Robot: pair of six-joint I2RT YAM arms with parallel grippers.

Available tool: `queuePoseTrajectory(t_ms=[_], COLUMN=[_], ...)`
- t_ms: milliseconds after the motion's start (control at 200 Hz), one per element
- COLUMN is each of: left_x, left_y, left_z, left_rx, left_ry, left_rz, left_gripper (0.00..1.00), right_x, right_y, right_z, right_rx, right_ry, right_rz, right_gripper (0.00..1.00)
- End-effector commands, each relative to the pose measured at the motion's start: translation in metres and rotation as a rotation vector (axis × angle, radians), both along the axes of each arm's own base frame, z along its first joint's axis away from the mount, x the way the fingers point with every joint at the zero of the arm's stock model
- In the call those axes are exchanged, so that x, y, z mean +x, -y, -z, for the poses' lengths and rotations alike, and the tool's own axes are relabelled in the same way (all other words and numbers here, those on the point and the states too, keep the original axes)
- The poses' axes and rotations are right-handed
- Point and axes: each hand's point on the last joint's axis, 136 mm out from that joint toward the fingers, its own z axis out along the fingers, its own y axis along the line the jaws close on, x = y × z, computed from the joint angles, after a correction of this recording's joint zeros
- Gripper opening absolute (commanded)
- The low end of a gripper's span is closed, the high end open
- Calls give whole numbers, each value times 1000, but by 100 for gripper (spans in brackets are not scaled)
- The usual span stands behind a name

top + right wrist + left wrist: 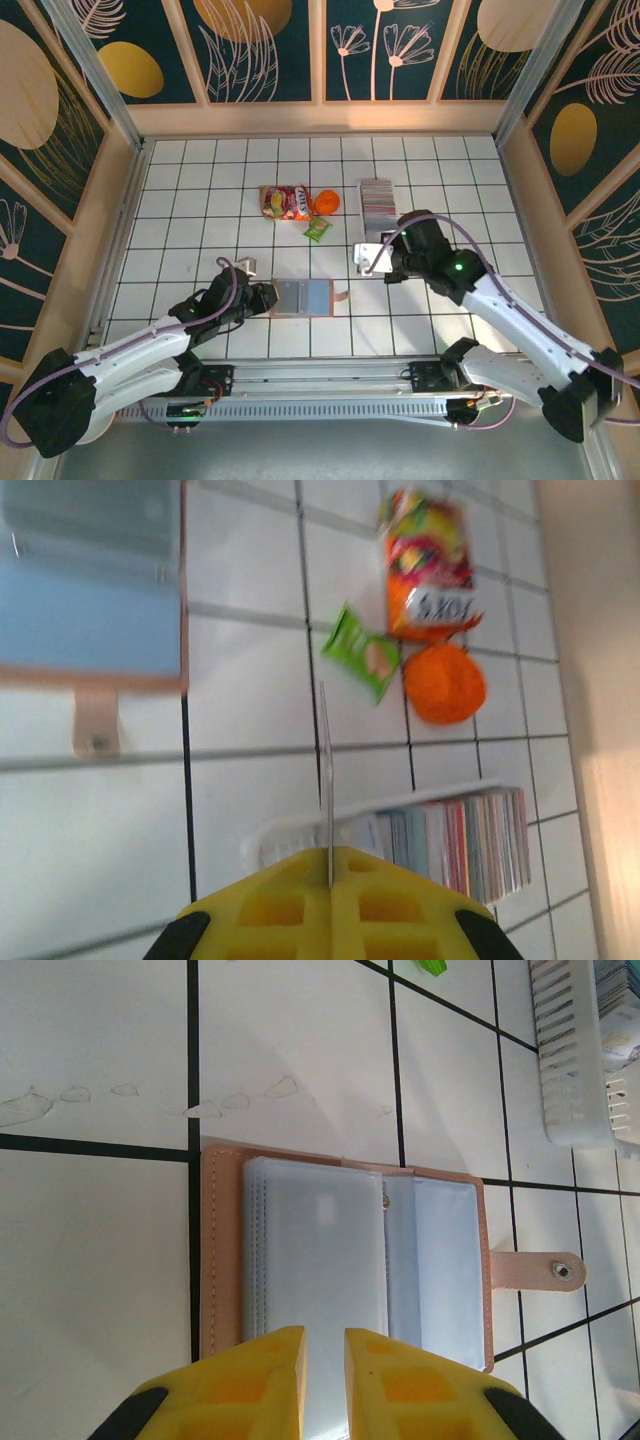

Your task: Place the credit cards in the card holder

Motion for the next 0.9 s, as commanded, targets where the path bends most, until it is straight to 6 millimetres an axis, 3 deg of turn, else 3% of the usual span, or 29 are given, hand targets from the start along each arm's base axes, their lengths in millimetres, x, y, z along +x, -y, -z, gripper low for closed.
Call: queuePoseTrajectory(t_ms=[0,70,185,300,435,546,681,896], left_x=[6,5,4,3,1,0,-1,-1], left_y=[5,5,4,3,2,0,0,-3], left_z=[-11,-12,-10,-9,-7,-4,-2,3], left_rx=[-28,-32,-29,-21,-23,-27,-22,-6], left_ry=[31,29,24,21,13,8,4,-5], left_rz=[-3,-2,-2,-2,-5,-11,-11,-17], left_gripper=[17,16,16,17,18,20,20,21], right_x=[-11,-7,8,23,10,4,-8,-24], right_y=[-21,-26,-29,-23,-32,-42,-53,-95], right_z=[-39,-51,-49,-15,23,33,68,104], right_rx=[305,441,639,759,857,948,880,753], right_ry=[-201,-341,-614,-945,-1301,-1329,-1420,-1436], right_rz=[108,232,515,883,1129,1225,1380,1326], right_gripper=[0,0,0,0,0,0,0,0])
